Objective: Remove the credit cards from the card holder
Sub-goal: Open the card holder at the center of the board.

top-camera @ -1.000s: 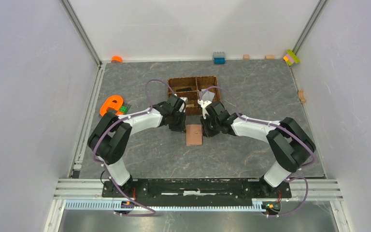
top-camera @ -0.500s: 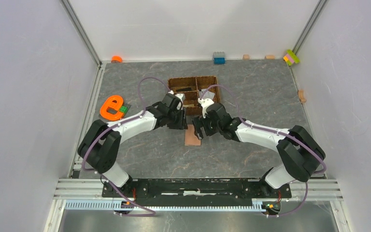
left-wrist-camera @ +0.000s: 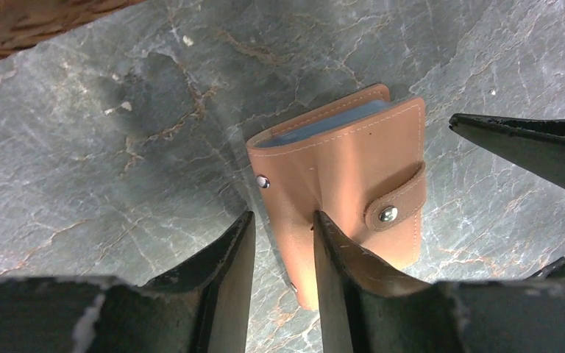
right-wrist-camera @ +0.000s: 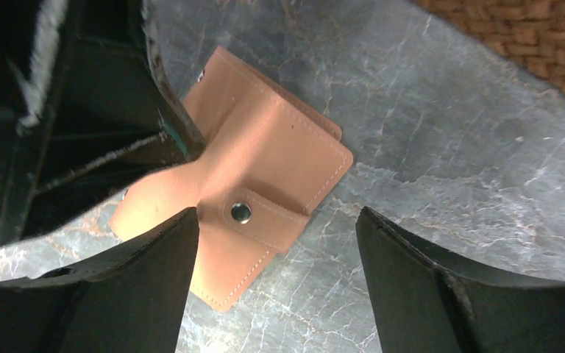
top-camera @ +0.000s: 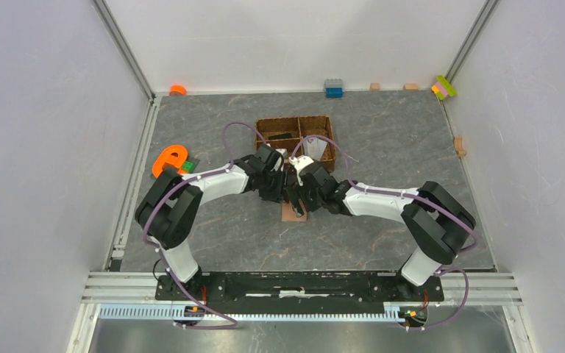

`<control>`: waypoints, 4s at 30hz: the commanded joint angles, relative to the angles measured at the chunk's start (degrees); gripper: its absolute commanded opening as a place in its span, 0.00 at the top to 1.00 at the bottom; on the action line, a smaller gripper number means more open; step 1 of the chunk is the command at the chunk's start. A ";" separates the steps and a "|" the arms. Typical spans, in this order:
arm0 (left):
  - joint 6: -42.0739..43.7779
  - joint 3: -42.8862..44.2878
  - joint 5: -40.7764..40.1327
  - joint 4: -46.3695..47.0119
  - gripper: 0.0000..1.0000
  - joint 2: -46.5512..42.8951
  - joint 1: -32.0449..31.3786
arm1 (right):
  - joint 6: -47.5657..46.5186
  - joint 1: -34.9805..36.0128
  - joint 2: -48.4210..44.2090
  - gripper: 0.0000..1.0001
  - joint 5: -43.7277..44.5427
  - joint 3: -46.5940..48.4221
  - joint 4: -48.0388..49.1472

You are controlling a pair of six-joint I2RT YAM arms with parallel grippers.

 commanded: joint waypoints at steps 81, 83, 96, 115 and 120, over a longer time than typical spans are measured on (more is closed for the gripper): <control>0.70 6.95 -5.30 -6.10 0.65 8.25 -0.16 | -0.23 1.67 5.73 0.91 25.12 10.16 -11.73; 0.74 7.09 -5.29 -6.10 0.65 8.45 -0.14 | -0.13 1.57 5.48 0.94 25.31 9.87 -11.36; 0.75 7.17 -5.29 -6.30 0.65 8.37 -0.14 | 1.05 -1.49 -4.02 1.00 23.31 2.76 -4.88; 0.46 3.83 -3.86 -2.96 0.62 2.63 -0.16 | -2.77 -5.39 -8.29 0.14 2.91 -4.19 8.20; 0.41 3.57 -4.08 -2.96 0.62 1.96 -0.14 | -3.08 -5.39 -4.31 0.18 3.00 -2.00 7.57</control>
